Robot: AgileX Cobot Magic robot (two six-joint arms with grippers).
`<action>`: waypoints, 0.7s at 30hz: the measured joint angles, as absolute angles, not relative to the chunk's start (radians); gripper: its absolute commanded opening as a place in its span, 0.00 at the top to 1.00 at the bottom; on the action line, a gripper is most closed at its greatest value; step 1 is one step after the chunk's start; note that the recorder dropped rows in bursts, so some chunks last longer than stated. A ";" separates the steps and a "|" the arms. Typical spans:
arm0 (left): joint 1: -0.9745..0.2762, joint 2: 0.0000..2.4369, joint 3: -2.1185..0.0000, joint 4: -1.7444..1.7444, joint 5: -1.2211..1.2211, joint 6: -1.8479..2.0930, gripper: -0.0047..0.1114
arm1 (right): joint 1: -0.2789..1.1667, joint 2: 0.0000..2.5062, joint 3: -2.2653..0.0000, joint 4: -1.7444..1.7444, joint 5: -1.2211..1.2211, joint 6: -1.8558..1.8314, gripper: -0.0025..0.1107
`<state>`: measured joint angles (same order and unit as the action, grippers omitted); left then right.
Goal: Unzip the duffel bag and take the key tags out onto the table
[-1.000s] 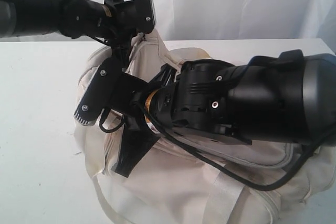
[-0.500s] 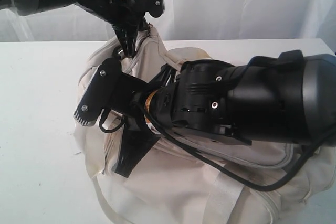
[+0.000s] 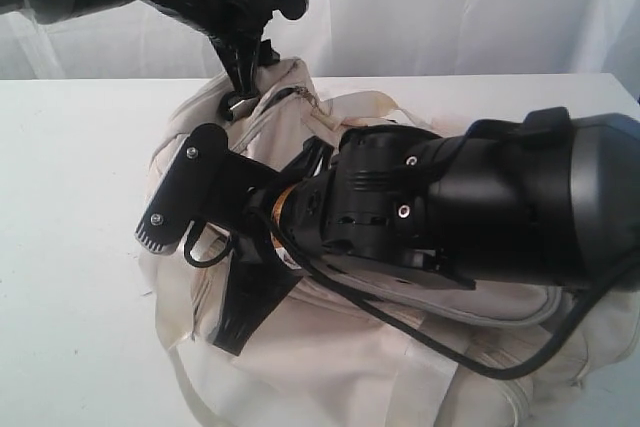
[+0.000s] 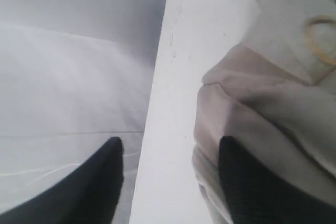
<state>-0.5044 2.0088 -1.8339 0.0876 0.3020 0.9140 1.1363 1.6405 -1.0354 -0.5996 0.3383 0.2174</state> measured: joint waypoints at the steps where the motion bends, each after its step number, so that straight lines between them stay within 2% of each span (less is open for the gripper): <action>1: -0.504 2.009 -1.834 0.108 0.310 0.900 0.37 | 1.136 1.640 -1.035 -0.594 0.338 0.217 0.98; 8: -0.502 1.960 -1.834 0.362 0.409 0.714 0.39 | 1.136 1.640 -1.035 -0.577 0.351 0.217 0.98; 13: -0.502 1.888 -1.834 0.443 0.609 0.616 0.41 | 1.138 1.640 -1.035 -0.573 0.353 0.217 0.97; 17: -0.490 1.850 -1.834 0.452 0.797 0.592 0.60 | 1.138 1.640 -1.035 -0.573 0.361 0.217 0.89; 21: -0.451 1.818 -1.834 0.433 0.898 0.558 0.86 | 1.138 1.619 -1.035 -0.565 0.387 0.217 0.71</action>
